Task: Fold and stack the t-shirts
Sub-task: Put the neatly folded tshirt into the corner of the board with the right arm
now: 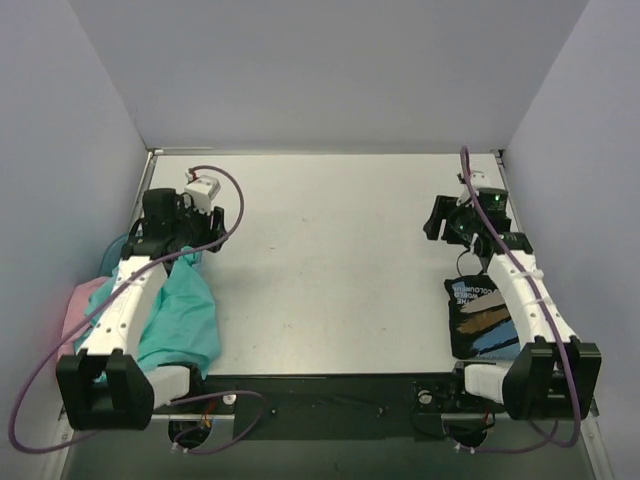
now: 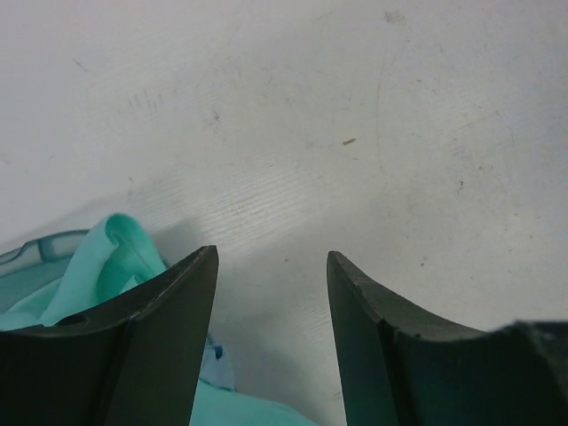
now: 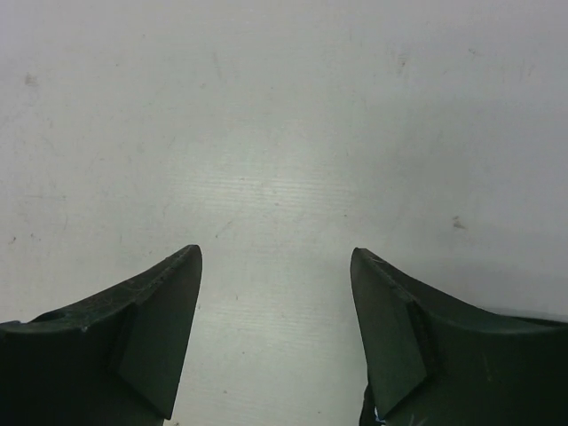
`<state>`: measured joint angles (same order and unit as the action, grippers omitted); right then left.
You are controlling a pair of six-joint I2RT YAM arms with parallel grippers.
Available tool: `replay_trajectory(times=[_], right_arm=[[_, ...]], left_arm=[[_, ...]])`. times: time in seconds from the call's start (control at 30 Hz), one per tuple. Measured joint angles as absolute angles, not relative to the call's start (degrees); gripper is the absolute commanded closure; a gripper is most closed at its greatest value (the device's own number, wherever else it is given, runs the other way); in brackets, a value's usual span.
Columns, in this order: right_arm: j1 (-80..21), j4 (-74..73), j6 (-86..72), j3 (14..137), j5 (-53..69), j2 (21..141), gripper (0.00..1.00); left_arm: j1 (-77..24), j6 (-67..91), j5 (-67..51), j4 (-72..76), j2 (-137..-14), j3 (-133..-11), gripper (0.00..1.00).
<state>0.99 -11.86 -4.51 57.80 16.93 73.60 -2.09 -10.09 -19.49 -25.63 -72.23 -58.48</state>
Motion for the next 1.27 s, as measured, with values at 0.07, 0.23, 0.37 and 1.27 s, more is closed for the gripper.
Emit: replay_trajectory(times=[0.07, 0.23, 0.37, 1.27], right_arm=[[0.69, -5.06, -6.50, 49.95, 17.61, 68.51, 0.36], [0.64, 10.13, -10.48, 33.15, 17.98, 59.07, 0.31], [0.64, 17.69, -11.84, 23.83, 16.25, 55.18, 0.30], [0.64, 33.71, -7.44, 8.82, 9.61, 46.70, 0.30]], left_arm=[[-0.84, -10.92, -18.41, -24.18, -66.11, -53.54, 0.36], [-0.47, -7.86, -11.62, -15.75, -55.11, -39.77, 0.35], [-0.40, -3.22, -6.79, -8.51, -50.30, -28.64, 0.16], [4.34, 6.68, -1.91, 10.09, -41.78, -10.94, 0.09]])
